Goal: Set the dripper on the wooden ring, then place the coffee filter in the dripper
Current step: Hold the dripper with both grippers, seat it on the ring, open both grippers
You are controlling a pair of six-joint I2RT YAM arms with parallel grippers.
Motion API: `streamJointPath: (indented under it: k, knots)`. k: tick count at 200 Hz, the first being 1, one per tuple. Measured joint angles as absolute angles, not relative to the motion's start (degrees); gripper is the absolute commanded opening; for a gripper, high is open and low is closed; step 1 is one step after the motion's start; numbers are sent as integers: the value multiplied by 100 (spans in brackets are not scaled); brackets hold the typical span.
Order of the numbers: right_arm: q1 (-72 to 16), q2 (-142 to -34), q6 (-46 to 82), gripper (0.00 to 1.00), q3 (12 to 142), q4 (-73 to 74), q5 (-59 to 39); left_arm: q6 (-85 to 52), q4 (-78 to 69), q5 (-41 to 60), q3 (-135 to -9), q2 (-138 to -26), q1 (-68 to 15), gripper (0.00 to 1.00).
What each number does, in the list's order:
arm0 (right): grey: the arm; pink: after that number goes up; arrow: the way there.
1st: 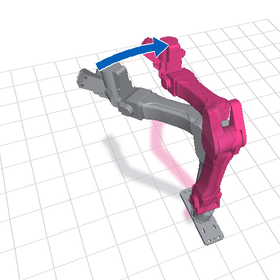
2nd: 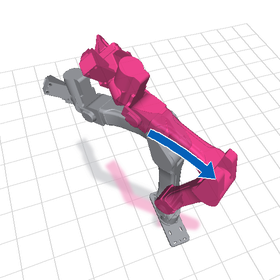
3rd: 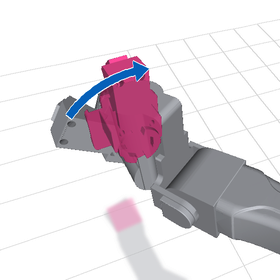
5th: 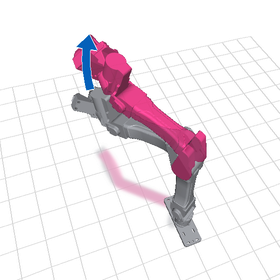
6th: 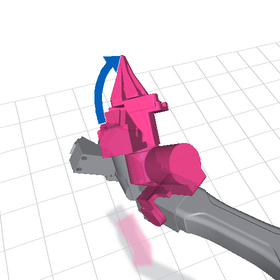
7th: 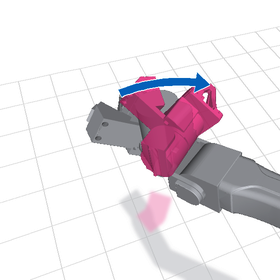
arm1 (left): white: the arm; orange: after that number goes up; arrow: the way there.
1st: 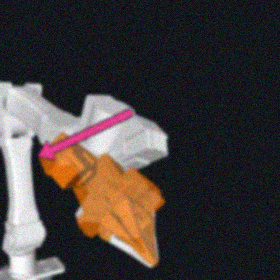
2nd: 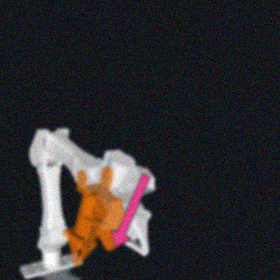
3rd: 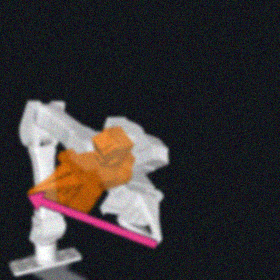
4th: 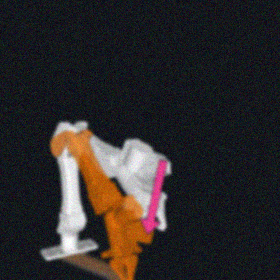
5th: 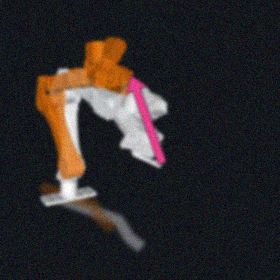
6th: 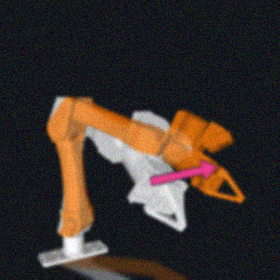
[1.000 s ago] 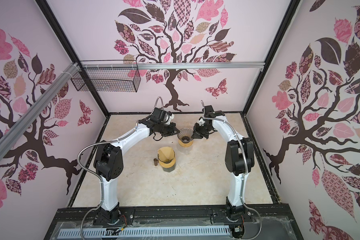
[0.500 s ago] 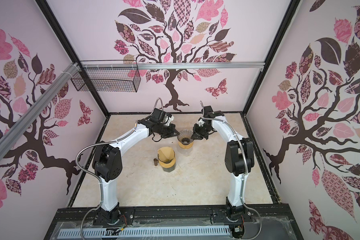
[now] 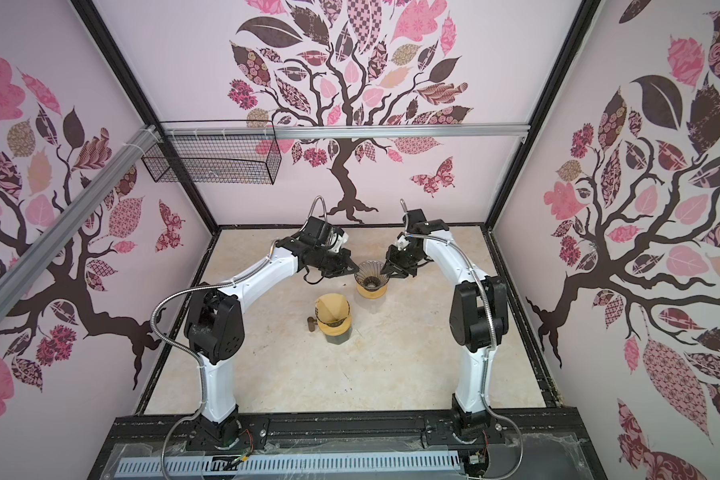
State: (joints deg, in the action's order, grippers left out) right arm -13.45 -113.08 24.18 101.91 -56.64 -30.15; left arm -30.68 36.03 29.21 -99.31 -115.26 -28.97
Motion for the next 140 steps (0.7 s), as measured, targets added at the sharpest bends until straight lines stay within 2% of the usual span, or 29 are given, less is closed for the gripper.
streamJointPath:
  k: [25, 70, 140]
  knots:
    - [-1345, -11308, 2418, 30, 10202, -5671, -2950, -3068, 3719, 2923, -9981, -11526, -2904, 6]
    - [-1345, -11308, 2414, 33, 10237, -5690, -2893, -3079, 4018, 2908, -10031, -11528, -2904, 21]
    - [-1347, -11262, 2418, 37, 10549, -5721, -2757, -3089, 4274, 2897, -10167, -11533, -2902, 34]
